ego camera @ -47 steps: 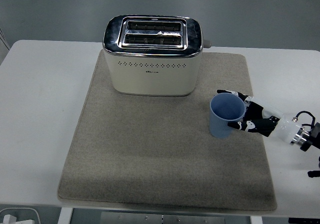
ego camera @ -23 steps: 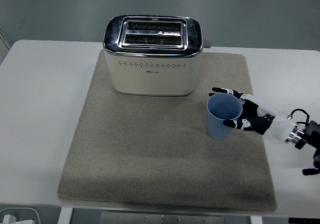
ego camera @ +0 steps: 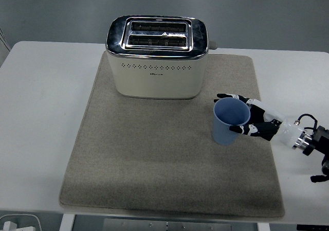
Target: Put the water cup in front of the bread machine
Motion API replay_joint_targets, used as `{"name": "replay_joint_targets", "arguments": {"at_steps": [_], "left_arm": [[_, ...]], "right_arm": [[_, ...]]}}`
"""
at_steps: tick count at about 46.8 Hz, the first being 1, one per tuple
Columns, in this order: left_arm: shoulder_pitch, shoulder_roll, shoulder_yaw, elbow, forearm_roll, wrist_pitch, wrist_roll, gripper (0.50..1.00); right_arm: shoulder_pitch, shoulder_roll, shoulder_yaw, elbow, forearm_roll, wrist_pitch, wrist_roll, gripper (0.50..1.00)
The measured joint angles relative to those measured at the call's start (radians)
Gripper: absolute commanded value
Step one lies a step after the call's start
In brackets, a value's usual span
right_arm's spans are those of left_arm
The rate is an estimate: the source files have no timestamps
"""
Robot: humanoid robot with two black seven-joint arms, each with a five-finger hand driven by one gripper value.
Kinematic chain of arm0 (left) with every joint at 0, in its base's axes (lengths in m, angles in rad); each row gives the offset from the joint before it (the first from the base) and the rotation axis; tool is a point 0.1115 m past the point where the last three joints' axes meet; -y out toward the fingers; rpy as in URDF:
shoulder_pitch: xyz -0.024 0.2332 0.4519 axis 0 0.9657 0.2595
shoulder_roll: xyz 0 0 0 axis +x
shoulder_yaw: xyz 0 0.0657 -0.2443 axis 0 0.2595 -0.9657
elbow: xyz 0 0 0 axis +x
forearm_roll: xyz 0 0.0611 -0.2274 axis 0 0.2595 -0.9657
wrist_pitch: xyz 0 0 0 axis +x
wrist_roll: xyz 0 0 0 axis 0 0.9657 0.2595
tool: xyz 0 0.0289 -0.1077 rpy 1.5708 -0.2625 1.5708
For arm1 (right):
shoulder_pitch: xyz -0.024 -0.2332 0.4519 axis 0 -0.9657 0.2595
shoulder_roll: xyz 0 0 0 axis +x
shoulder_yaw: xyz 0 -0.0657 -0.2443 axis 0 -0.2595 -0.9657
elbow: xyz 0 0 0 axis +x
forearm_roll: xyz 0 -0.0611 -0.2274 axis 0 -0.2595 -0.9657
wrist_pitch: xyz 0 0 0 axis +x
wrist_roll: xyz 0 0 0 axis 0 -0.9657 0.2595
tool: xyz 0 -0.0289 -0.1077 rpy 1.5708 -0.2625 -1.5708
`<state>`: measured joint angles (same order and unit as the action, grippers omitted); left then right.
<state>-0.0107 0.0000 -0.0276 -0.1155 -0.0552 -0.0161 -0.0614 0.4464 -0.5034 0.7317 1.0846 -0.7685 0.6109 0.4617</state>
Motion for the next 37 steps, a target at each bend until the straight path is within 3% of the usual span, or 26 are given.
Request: {"name": "replay_joint_targets", "arguments": {"at_steps": [10,23,37], "left_arm": [[0.000,0.000,0.000,0.000,0.000,0.001,0.000,1.000],[0.000,0.000,0.000,0.000,0.000,0.001,0.000,1.000],[0.000,0.000,0.000,0.000,0.000,0.001,0.000,1.000]], "right_arm": [[0.000,0.000,0.000,0.000,0.000,0.000,0.001,0.705],[0.015,0.010,0.004,0.000,0.004,0.000,0.002,0.705],[0.108,0.066,-0.012,0.005,0.004,0.000,-0.010,0.709]]}}
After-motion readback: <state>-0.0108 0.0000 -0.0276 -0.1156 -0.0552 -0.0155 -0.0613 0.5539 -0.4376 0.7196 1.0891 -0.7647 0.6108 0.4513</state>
